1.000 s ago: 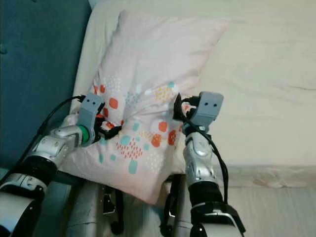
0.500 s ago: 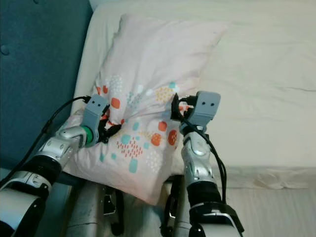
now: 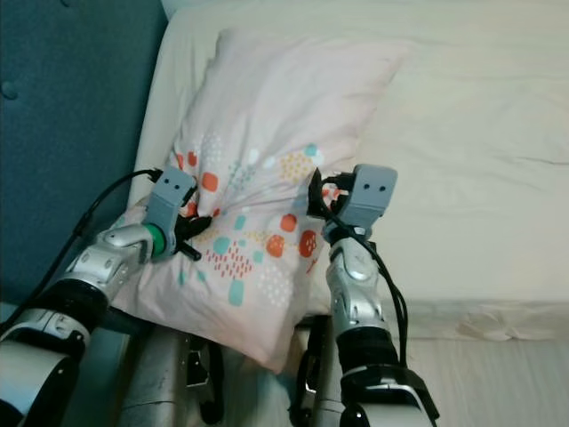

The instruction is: Clean up the room

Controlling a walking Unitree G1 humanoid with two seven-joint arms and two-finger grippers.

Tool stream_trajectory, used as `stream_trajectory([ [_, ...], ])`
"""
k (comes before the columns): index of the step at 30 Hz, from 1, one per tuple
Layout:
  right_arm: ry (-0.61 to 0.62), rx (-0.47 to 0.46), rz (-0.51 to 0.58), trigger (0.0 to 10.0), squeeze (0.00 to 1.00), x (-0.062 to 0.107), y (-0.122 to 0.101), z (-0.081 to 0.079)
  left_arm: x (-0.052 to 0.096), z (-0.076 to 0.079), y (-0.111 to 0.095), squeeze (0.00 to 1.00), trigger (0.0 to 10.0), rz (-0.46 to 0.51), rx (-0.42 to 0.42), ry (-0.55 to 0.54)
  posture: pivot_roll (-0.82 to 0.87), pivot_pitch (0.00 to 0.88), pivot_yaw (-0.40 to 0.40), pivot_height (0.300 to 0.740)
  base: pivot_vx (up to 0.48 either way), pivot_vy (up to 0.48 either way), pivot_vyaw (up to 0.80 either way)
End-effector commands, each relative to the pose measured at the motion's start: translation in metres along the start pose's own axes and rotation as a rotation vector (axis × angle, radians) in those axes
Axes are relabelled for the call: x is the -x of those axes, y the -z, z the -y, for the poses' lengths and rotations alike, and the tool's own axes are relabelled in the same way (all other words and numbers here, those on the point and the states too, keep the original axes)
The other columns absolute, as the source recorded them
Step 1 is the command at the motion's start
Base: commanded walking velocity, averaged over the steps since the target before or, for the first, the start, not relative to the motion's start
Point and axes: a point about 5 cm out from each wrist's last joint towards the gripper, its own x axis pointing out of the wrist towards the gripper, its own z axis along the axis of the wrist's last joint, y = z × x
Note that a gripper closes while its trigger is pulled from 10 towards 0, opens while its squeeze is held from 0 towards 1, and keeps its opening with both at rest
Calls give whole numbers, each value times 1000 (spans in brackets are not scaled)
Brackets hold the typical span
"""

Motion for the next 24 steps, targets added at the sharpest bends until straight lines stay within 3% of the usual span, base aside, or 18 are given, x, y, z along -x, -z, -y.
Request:
stream_trajectory([
  [1,10,-8,-31,10000,0,5,8,1,1,7,26,0,0,-92,45,37,82,215,141,596,0,0,0],
  [7,8,-8,-27,10000,0,4,6,0,5,3,12,0,0,-21,87,12,80,211,140,596,0,0,0],
  [9,7,-9,-22,10000,0,3,4,0,9,5,-21,0,0,133,196,14,77,204,136,596,0,0,0],
  [10,7,-9,-22,10000,0,3,4,0,9,5,-21,0,0,133,196,14,77,204,136,596,0,0,0],
  [11,6,-9,-20,10000,0,2,4,0,13,6,-41,0,2000,225,252,14,78,199,131,596,0,0,0],
  [12,6,-9,-20,10000,0,2,4,0,13,6,-41,0,2000,225,252,14,78,199,131,596,0,0,0],
  [13,2,-10,-16,10000,0,1,2,-1,20,6,-67,0,10000,340,304,14,79,193,126,596,0,0,0],
  [14,2,-10,-16,10000,0,1,2,-1,20,6,-67,0,10000,340,304,14,79,193,126,596,0,0,0],
  [15,-7,-10,-12,10000,0,-1,1,-3,30,5,-97,0,10000,467,367,11,79,186,122,596,0,0,0],
  [17,-7,-10,-12,10000,0,-1,1,-3,30,5,-97,0,10000,467,367,11,79,186,122,596,0,0,0],
  [19,-24,-11,-3,10000,0,-5,-3,-7,51,-5,-143,0,10000,661,471,-10,82,179,117,596,0,0,0],
  [20,-24,-11,-3,10000,0,-5,-3,-7,51,-5,-143,0,10000,661,471,-10,82,179,117,596,0,0,0],
  [22,-41,-10,11,10000,0,-10,-7,-10,72,-26,-180,0,10000,822,536,-110,86,178,113,596,0,0,0],
  [24,-52,-9,19,10000,0,-12,-10,-13,85,-40,-198,0,10000,903,564,-201,87,173,109,596,0,0,0],
])
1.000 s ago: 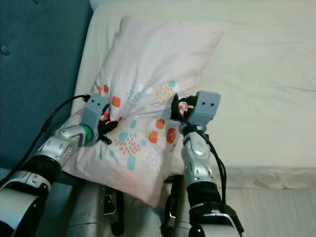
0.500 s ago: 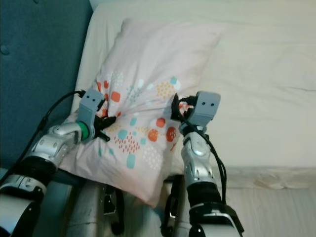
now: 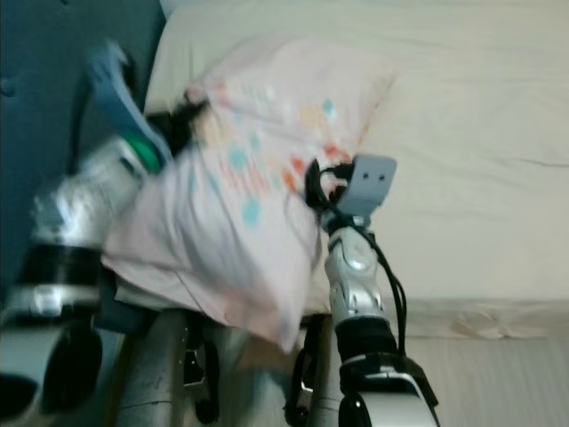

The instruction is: Clean up the room

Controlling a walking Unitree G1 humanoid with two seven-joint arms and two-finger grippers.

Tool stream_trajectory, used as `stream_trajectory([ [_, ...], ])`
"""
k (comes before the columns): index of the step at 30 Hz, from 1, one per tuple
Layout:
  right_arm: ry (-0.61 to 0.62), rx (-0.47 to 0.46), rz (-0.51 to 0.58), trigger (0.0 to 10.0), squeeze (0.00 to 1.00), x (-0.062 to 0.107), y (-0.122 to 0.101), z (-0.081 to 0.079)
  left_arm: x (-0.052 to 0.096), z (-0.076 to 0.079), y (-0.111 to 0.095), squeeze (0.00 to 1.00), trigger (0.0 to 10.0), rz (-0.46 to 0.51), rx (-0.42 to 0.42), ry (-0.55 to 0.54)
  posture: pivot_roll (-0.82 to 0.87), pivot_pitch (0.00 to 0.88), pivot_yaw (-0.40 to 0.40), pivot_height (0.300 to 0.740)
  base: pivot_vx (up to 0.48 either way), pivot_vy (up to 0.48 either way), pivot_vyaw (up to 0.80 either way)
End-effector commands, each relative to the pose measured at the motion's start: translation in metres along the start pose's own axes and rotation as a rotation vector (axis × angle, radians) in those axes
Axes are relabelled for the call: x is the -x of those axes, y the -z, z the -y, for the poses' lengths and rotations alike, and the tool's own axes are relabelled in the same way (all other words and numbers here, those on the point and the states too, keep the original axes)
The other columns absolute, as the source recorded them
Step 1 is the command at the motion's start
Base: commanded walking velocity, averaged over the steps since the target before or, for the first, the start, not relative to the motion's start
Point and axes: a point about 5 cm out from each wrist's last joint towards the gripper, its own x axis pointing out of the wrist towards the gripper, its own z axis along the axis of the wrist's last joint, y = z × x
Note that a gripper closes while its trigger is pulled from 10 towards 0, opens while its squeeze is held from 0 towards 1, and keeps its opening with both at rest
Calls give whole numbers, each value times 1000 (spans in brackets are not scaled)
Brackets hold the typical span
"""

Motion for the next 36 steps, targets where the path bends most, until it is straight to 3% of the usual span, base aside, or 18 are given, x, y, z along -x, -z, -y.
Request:
stream_trajectory([
  [1,-1,-5,-40,10000,0,4,11,0,2,-9,-23,0,10000,124,23,-59,87,173,109,596,0,0,0],
  [5,-22,-4,-31,10000,0,3,8,-6,2,-22,-67,0,10000,307,30,-239,77,172,109,596,0,0,0],
  [10,-25,-4,-31,10000,0,3,9,-6,8,-26,-79,0,10000,354,30,-291,76,175,110,596,0,0,0],
  [11,-24,-3,-39,10000,0,6,12,-5,20,-45,-79,0,10000,373,-6,-457,80,177,111,596,0,0,0],
  [14,-24,-2,-43,10000,0,7,13,-4,25,-53,-78,0,10000,379,-30,-539,80,177,111,596,0,0,0],
  [15,-24,-2,-45,10000,0,8,14,-4,34,-70,-73,0,10000,366,-36,-660,74,180,113,596,0,0,0],
  [16,-24,-3,-46,10000,0,8,14,-5,50,-98,-64,0,10000,333,-48,-831,74,180,113,596,0,0,0],
  [17,-24,-3,-46,10000,0,8,14,-5,50,-98,-64,0,10000,333,-48,-831,74,180,113,596,0,0,0],
  [18,-25,-2,-45,10000,0,8,14,-5,55,-104,-57,0,10000,266,-159,-841,70,180,114,596,0,0,0],
  [20,-31,2,-49,10000,0,10,15,-4,50,-97,-27,0,10000,48,-352,-669,84,186,110,596,0,0,0],
  [22,-31,2,-49,10000,0,10,15,-4,50,-97,-27,0,10000,48,-352,-669,84,186,110,596,0,0,0],
  [23,-38,7,-57,10000,0,10,17,-4,49,-82,8,0,10000,-145,-579,-450,89,188,113,596,0,0,0],
  [24,-40,9,-59,10000,0,9,17,-4,51,-75,23,0,10000,-209,-652,-356,89,188,114,596,0,0,0],
  [25,-40,9,-59,10000,0,9,17,-4,51,-75,23,0,10000,-209,-652,-356,89,188,114,596,0,0,0],
  [27,-46,4,-54,10000,0,7,15,-7,54,-67,35,0,10000,-193,-848,-238,89,187,114,596,0,0,0],
  [29,-72,-19,-94,10000,0,8,21,-12,50,-67,32,0,10000,-145,-974,-233,85,185,112,596,0,0,0],
  [35,-105,-101,-250,10000,0,15,46,-21,39,-66,19,0,10000,-20,-1067,-326,90,184,111,596,0,0,0],
  [36,-103,-134,-329,10000,0,17,57,-24,36,-67,17,0,10000,5,-1077,-380,91,179,113,596,0,0,0],
])
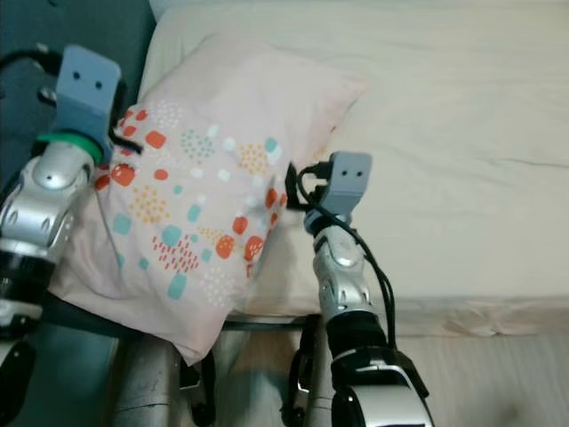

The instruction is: Clean up the room

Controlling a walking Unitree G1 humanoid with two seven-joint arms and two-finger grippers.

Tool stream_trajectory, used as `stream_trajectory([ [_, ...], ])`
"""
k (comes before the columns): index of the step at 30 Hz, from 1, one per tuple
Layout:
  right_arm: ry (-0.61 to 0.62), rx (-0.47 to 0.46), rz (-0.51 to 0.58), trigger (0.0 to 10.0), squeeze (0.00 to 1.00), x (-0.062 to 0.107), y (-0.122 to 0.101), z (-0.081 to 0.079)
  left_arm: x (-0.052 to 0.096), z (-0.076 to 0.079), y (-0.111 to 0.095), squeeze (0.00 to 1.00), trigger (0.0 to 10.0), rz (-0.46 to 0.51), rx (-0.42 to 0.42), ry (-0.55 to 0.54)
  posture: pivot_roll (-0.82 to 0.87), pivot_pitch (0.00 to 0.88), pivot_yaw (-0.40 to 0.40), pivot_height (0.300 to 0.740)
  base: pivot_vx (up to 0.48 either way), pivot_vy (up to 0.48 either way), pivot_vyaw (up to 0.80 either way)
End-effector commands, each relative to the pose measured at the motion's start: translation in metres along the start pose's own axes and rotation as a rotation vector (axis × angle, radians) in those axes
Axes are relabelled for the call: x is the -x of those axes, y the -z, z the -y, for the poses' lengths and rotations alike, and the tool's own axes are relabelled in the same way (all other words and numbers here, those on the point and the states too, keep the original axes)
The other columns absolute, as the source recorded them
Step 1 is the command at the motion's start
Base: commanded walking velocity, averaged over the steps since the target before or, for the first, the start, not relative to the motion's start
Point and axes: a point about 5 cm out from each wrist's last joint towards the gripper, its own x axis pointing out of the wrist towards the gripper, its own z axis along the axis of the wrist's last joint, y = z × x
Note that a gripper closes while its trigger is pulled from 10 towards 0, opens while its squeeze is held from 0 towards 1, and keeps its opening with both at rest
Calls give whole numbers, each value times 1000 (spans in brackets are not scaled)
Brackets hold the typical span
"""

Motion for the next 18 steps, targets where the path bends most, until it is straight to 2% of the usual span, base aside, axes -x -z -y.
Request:
stream_trajectory([
  [1,-8,-64,-162,10000,0,1,25,-5,-2,-2,11,0,10000,-38,-42,-85,89,189,115,596,0,0,0],
  [2,-13,-78,-211,10000,0,1,31,-8,-3,-3,12,0,10000,-47,-54,-111,89,189,115,596,0,0,0],
  [3,-13,-78,-211,10000,0,1,31,-8,-3,-3,12,0,10000,-47,-54,-111,89,189,115,596,0,0,0],
  [4,-58,-112,-256,10000,0,-1,35,-15,-4,2,17,0,10000,-70,-97,-84,92,193,115,596,0,0,0],
  [6,-118,-104,-328,10000,0,-6,38,-28,-2,16,33,0,10000,-129,-238,50,104,211,115,596,0,0,0],
  [7,-118,-104,-328,10000,0,-6,38,-28,-2,16,33,0,10000,-129,-238,50,104,211,115,596,0,0,0],
  [9,-128,-97,-343,10000,0,-12,32,-35,2,16,50,0,10000,-170,-371,132,119,228,119,596,0,0,0],
  [11,-128,-97,-343,10000,0,-12,32,-35,2,16,50,0,10000,-170,-371,132,119,228,119,596,0,0,0],
  [13,-150,-105,-327,10000,0,-20,21,-39,9,0,72,0,10000,-235,-526,162,140,253,126,596,0,0,0],
  [14,-150,-105,-327,10000,0,-20,21,-39,9,0,72,0,10000,-235,-526,162,140,253,126,596,0,0,0],
  [15,-155,-94,-323,10000,0,-23,17,-39,15,-12,86,0,10000,-282,-610,182,152,263,125,596,0,0,0],
  [16,-158,-91,-327,10000,0,-24,15,-40,20,-22,96,0,10000,-320,-658,190,163,271,124,596,0,0,0],
  [17,-158,-91,-327,10000,0,-24,15,-40,20,-22,96,0,10000,-320,-658,190,163,271,124,596,0,0,0],
  [18,-153,-85,-333,10000,0,-25,14,-40,28,-29,108,0,10000,-374,-692,224,176,279,119,596,0,0,0],
])
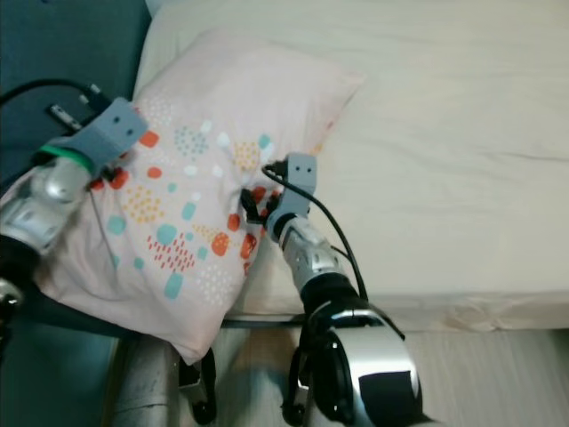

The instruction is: Clean up the room

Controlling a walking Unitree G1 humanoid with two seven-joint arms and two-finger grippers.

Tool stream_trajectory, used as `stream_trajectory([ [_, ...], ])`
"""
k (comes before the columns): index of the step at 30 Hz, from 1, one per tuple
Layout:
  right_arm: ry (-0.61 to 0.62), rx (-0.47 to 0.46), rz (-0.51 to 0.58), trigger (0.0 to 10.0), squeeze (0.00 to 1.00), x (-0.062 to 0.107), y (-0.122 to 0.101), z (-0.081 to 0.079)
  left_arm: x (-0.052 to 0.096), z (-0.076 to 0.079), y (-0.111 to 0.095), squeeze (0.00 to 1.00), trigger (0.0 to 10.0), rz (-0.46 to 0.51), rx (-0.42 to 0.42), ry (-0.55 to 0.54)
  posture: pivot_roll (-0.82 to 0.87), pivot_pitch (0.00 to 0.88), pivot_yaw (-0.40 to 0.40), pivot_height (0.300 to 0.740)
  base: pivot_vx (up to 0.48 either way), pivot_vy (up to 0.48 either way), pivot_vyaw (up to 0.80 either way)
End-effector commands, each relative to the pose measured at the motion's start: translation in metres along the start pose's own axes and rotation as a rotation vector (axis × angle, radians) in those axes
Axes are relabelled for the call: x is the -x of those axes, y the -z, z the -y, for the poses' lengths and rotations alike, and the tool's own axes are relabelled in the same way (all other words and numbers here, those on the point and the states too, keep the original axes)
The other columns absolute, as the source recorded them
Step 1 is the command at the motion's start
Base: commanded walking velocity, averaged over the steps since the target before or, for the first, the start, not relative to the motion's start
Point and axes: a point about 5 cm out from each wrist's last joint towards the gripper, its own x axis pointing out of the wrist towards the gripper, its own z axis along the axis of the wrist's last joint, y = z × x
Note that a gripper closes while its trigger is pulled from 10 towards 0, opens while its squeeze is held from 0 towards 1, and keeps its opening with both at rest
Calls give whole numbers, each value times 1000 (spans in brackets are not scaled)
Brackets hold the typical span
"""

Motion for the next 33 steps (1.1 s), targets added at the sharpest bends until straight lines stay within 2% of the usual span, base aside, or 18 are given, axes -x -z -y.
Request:
stream_trajectory([
  [1,-5,-6,-46,10000,0,0,11,-4,7,13,25,0,10000,-76,-65,80,176,279,119,596,0,0,0],
  [4,29,-2,-50,10000,0,0,10,-1,22,33,59,0,10000,-168,-109,295,189,289,117,596,0,0,0],
  [5,29,-2,-50,10000,0,0,10,-1,22,33,59,0,10000,-168,-109,295,189,289,117,596,0,0,0],
  [6,59,-16,-39,10000,0,0,8,3,32,50,65,0,10000,-179,-62,458,188,289,116,596,0,0,0],
  [7,68,-19,-35,10000,0,0,7,5,35,56,66,0,10000,-174,-46,507,188,289,116,596,0,0,0],
  [13,89,-4,-18,10000,0,1,3,11,42,73,54,0,10000,-121,63,643,183,285,116,596,0,0,0],
  [16,116,58,23,10000,0,2,-10,19,51,86,21,0,10000,19,199,795,159,268,111,596,0,0,0],
  [17,116,58,23,10000,0,2,-10,19,51,86,21,0,10000,19,199,795,159,268,111,596,0,0,0],
  [18,120,123,65,10000,0,1,-23,20,57,86,3,0,10000,99,266,864,158,262,107,596,0,0,0],
  [20,120,123,65,10000,0,1,-23,20,57,86,3,0,10000,99,266,864,158,262,107,596,0,0,0],
  [22,115,192,126,10000,0,0,-42,18,63,80,-12,0,10000,180,315,915,156,255,106,596,0,0,0],
  [23,104,270,205,10000,0,-1,-67,12,73,71,-24,0,10000,260,340,971,159,245,103,596,0,0,0],
  [24,104,270,205,10000,0,-1,-67,12,73,71,-24,0,10000,260,340,971,159,245,103,596,0,0,0],
  [25,97,325,286,10000,0,-1,-94,6,84,60,-32,0,10000,336,350,1021,165,235,99,596,0,0,0],
  [28,97,325,286,10000,0,-1,-94,6,84,60,-32,0,10000,336,350,1021,165,235,99,596,0,0,0],
  [30,111,378,408,10000,0,4,-135,-1,101,42,-48,0,10000,437,418,1059,174,218,94,596,0,0,0],
  [31,111,378,408,10000,0,4,-135,-1,101,42,-48,0,10000,437,418,1059,174,218,94,596,0,0,0],
  [33,124,392,444,10000,0,7,-149,0,107,34,-60,0,10000,477,539,1061,175,205,87,596,0,0,0],
])
